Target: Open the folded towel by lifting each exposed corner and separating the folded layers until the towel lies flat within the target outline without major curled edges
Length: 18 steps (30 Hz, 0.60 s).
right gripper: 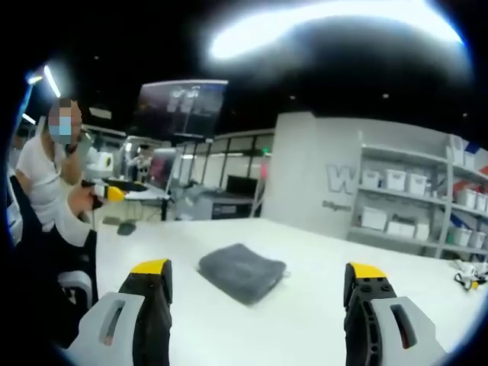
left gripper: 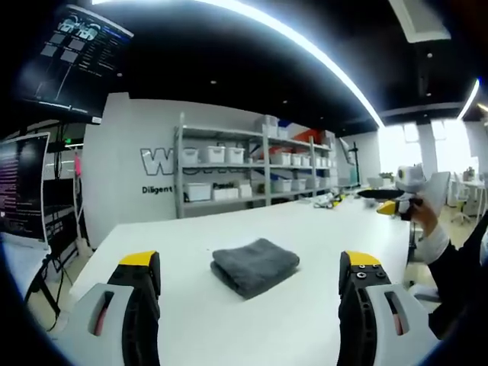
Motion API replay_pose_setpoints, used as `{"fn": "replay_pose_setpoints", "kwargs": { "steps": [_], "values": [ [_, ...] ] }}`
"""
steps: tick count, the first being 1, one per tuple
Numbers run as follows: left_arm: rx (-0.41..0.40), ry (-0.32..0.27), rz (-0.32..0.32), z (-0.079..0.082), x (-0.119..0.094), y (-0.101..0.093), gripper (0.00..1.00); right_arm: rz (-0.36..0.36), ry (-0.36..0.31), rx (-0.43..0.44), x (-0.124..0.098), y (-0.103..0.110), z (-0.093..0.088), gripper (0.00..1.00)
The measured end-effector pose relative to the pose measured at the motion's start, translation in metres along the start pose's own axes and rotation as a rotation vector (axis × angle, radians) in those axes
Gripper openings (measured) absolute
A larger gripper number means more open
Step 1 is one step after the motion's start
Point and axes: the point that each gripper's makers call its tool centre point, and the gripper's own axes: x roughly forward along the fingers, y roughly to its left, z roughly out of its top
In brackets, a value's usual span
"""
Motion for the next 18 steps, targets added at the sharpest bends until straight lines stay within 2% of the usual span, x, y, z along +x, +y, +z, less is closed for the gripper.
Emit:
{"fn": "replay_pose_setpoints", "kwargs": {
  "steps": [5, 12, 18],
  "values": [
    [0.006, -0.005, -0.003, 0.003, 0.009, 0.004, 0.96, -0.001, -0.001, 0.012, 0.008, -0.006, -0.003, 0.94],
    [-0.004, 0.001, 0.003, -0.005, 0.022, 0.012, 0.96, 0.024, -0.029, 0.024, 0.019, -0.010, -0.003, 0.94],
    [-0.003, 0.008, -0.006, -0.007, 0.037, 0.014, 0.96, 0.041, -0.021, 0.013, 0.033, -0.009, -0.006, 0.94]
  ]
}}
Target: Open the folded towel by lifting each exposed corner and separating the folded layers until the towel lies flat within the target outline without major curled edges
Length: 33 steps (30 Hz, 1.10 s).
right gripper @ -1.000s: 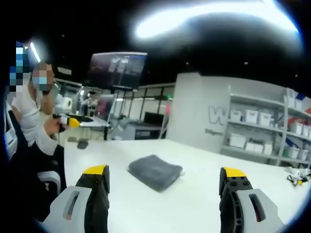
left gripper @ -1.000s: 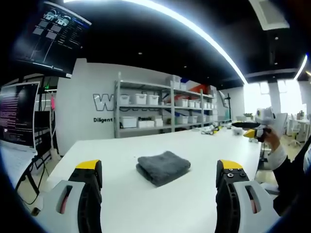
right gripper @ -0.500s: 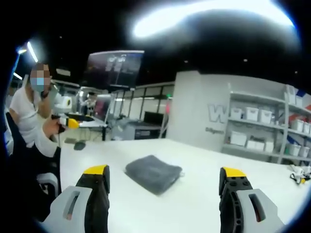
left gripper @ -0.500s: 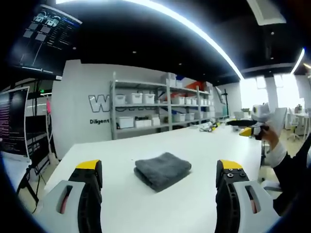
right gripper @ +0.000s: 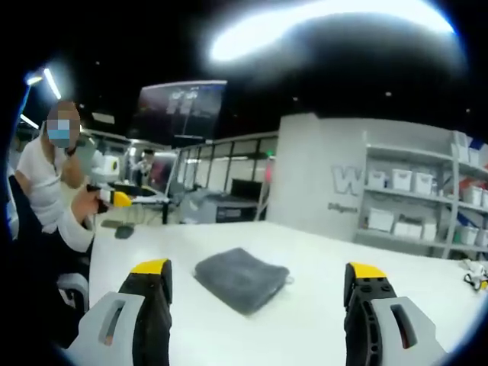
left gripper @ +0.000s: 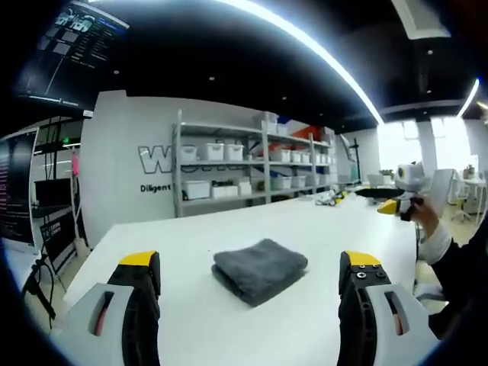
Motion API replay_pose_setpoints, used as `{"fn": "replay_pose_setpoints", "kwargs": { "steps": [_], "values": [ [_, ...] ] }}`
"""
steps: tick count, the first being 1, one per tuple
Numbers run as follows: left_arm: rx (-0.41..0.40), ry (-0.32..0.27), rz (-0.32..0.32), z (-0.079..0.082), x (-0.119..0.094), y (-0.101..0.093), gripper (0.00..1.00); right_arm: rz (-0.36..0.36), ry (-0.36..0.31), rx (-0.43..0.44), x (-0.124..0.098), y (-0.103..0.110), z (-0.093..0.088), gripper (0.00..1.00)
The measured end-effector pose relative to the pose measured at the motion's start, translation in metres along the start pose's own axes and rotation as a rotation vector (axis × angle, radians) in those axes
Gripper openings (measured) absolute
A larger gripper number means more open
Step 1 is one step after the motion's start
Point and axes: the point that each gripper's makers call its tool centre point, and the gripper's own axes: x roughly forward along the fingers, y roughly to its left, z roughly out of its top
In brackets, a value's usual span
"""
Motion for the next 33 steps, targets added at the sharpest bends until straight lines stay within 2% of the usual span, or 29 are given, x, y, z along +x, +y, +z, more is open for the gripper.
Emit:
{"fn": "replay_pose_setpoints", "kwargs": {
  "steps": [16, 18, 23, 33],
  "values": [
    [-0.011, 0.007, -0.039, -0.010, 0.026, -0.001, 0.96, 0.045, -0.008, 0.009, 0.022, 0.003, -0.007, 0.93],
    [-0.012, 0.005, -0.042, -0.011, 0.029, 0.000, 0.96, 0.034, -0.028, -0.006, 0.024, 0.002, -0.004, 0.93],
    [-0.012, -0.028, -0.059, -0.008, 0.034, -0.005, 0.94, 0.035, -0.046, -0.024, 0.029, 0.003, -0.001, 0.93],
    [-0.024, -0.030, -0.096, -0.013, 0.052, -0.010, 0.99, 0.060, -0.029, -0.001, 0.047, 0.003, -0.013, 0.95]
  ]
}}
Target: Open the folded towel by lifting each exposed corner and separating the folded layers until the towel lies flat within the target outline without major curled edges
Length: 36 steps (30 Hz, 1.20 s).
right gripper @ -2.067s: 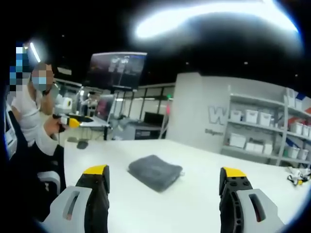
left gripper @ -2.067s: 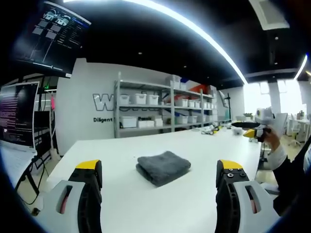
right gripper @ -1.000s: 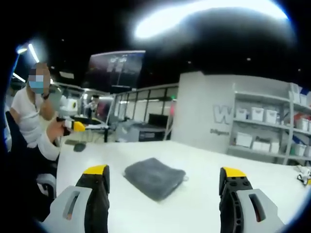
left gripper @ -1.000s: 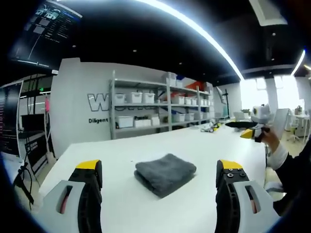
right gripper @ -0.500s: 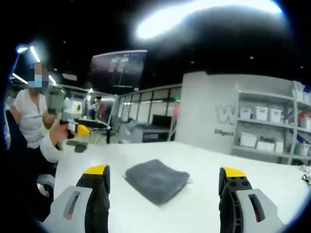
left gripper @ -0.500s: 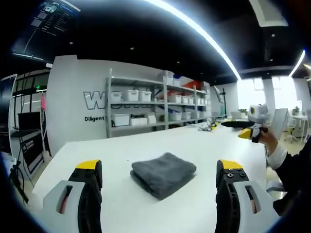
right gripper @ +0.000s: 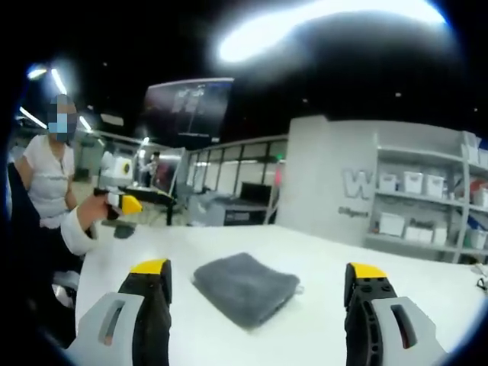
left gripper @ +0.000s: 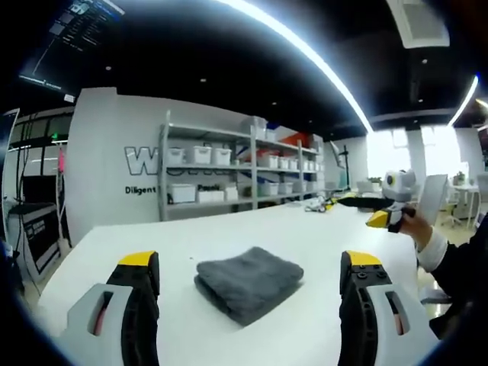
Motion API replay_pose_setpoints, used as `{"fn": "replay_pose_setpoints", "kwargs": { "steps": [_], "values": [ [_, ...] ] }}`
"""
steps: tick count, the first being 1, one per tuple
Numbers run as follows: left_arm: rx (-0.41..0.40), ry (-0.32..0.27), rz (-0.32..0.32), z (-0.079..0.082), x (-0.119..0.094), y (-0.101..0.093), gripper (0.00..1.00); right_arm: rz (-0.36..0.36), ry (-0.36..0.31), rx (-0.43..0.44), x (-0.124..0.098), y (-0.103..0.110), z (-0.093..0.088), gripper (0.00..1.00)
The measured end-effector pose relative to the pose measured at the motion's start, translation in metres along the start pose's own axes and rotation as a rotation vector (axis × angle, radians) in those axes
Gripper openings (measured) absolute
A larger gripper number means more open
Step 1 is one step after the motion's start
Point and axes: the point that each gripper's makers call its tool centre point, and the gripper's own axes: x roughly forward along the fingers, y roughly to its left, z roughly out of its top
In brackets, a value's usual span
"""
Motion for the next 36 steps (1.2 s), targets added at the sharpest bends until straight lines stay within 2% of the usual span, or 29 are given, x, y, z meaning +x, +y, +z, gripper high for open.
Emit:
{"fn": "replay_pose_setpoints", "kwargs": {
  "steps": [5, 14, 20, 22, 25, 26, 29, 30, 33, 36],
  "values": [
    [0.008, -0.012, -0.014, -0.004, 0.011, 0.001, 0.99, 0.012, -0.012, 0.005, 0.009, -0.001, -0.003, 0.96],
    [-0.035, -0.021, -0.054, -0.013, 0.029, 0.000, 1.00, 0.024, -0.032, 0.037, 0.022, -0.006, -0.008, 0.99],
    [-0.050, -0.030, -0.067, -0.019, 0.041, 0.001, 1.00, 0.036, -0.018, 0.039, 0.032, -0.007, -0.018, 0.99],
    [-0.047, -0.020, -0.062, -0.024, 0.045, 0.002, 1.00, 0.036, -0.012, 0.035, 0.035, -0.008, -0.021, 0.99],
    [0.007, -0.047, -0.003, -0.026, 0.049, 0.014, 1.00, 0.044, -0.017, 0.045, 0.039, -0.008, -0.023, 0.99],
    [0.027, -0.030, 0.026, -0.033, 0.051, 0.019, 1.00, 0.051, -0.016, 0.051, 0.043, -0.008, -0.025, 0.99],
    [0.025, -0.041, 0.022, -0.038, 0.056, 0.021, 0.99, 0.058, -0.014, 0.039, 0.049, -0.006, -0.030, 0.99],
    [-0.007, -0.016, 0.026, -0.043, 0.057, 0.022, 0.99, 0.060, -0.013, 0.035, 0.050, -0.005, -0.032, 0.99],
    [-0.033, -0.025, -0.002, -0.043, 0.059, 0.018, 0.99, 0.065, -0.003, 0.045, 0.053, -0.004, -0.039, 0.99],
    [-0.019, -0.005, 0.003, -0.049, 0.060, 0.016, 0.99, 0.068, -0.003, 0.057, 0.054, -0.004, -0.043, 0.99]
  ]
}}
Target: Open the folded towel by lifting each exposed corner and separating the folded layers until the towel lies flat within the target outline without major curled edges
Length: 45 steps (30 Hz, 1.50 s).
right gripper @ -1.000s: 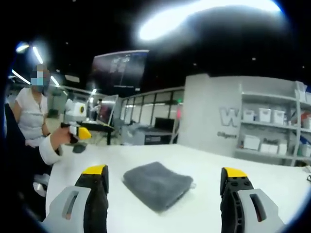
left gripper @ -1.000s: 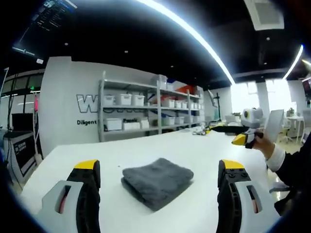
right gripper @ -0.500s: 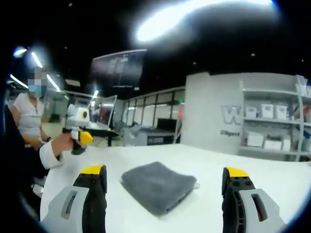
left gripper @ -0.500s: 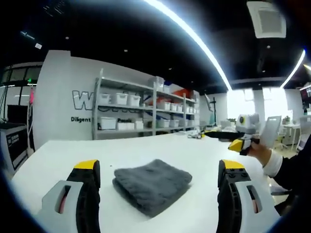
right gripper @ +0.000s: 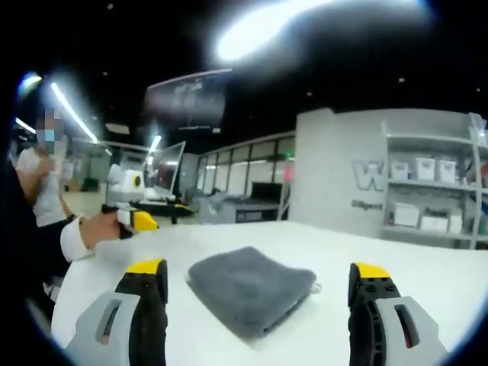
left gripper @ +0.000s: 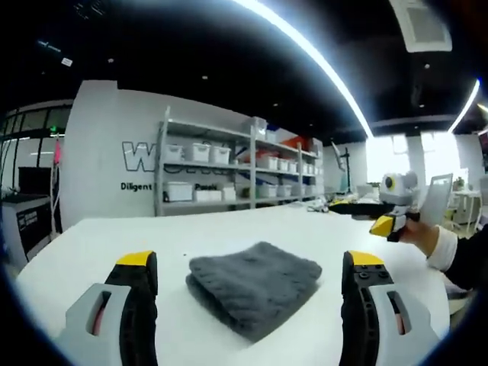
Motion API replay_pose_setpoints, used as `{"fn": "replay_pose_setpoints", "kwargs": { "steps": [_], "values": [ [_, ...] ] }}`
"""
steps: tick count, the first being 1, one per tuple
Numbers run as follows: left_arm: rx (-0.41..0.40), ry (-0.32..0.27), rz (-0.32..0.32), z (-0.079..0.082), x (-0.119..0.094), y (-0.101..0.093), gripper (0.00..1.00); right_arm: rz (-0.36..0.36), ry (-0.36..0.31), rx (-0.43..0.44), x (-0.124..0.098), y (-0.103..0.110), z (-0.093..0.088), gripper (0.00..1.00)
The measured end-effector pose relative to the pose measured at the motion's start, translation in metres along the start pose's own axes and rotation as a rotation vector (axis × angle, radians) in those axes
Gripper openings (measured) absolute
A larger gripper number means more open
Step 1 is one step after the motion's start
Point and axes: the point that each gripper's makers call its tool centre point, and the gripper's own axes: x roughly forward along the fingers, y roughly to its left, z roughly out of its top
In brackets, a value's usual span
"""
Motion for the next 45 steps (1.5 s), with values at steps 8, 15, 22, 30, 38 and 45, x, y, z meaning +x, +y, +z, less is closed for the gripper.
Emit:
{"fn": "replay_pose_setpoints", "kwargs": {
  "steps": [8, 15, 22, 30, 38, 45],
  "values": [
    [-0.002, 0.041, -0.002, -0.013, 0.004, -0.001, 0.99, 0.007, 0.028, 0.001, 0.010, 0.004, -0.014, 0.98],
    [0.049, 0.117, 0.017, -0.032, 0.010, 0.000, 0.98, -0.004, 0.075, -0.020, 0.013, 0.002, -0.027, 0.97],
    [0.027, 0.153, 0.007, -0.044, 0.012, -0.001, 0.95, -0.012, 0.110, -0.017, 0.015, 0.001, -0.041, 0.94],
    [0.056, 0.191, 0.009, -0.054, 0.013, -0.003, 0.92, -0.023, 0.152, -0.018, 0.017, 0.000, -0.055, 0.91],
    [0.098, 0.221, 0.029, -0.064, 0.013, 0.001, 0.81, -0.024, 0.190, -0.026, 0.020, 0.002, -0.067, 0.84],
    [0.100, 0.245, 0.032, -0.071, 0.012, 0.001, 0.77, -0.028, 0.207, -0.007, 0.019, 0.000, -0.073, 0.77]
  ]
}}
